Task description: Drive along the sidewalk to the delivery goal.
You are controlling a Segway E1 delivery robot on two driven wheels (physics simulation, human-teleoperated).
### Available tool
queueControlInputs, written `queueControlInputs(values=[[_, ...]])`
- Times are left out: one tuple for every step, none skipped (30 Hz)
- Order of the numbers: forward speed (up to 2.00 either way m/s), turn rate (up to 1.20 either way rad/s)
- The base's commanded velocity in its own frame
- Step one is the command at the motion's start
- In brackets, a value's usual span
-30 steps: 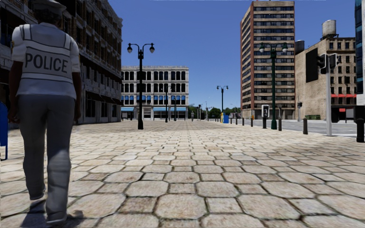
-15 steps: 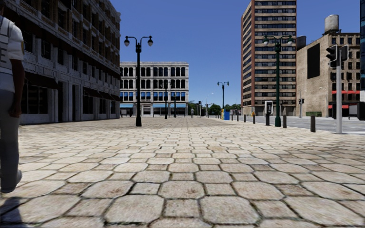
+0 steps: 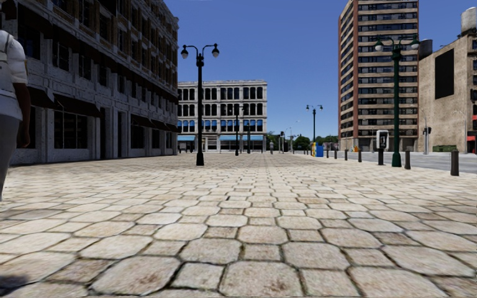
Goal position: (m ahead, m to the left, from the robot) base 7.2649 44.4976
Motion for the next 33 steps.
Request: queueControlInputs(values=[[0.96, 0.54], [0.96, 0.54], [0.96, 0.54], [0.96, 0.54], [0.96, 0.54], [0.97, 0.54], [0.97, 0.54], [0.98, 0.54], [0.98, 0.54], [0.99, 0.54], [1.00, 0.54], [1.00, 0.54], [1.02, 0.54], [1.05, 0.53], [1.06, 0.49], [1.06, 0.49], [1.07, 0.47], [1.07, 0.46], [1.07, 0.45], [1.07, 0.45], [1.07, 0.45], [1.07, 0.45], [1.07, 0.45], [1.07, 0.45], [1.07, 0.45], [1.07, 0.45], [1.08, 0.44], [1.08, 0.44], [1.08, 0.44], [1.08, 0.44], [1.08, 0.44], [1.08, 0.44], [1.08, 0.44]])
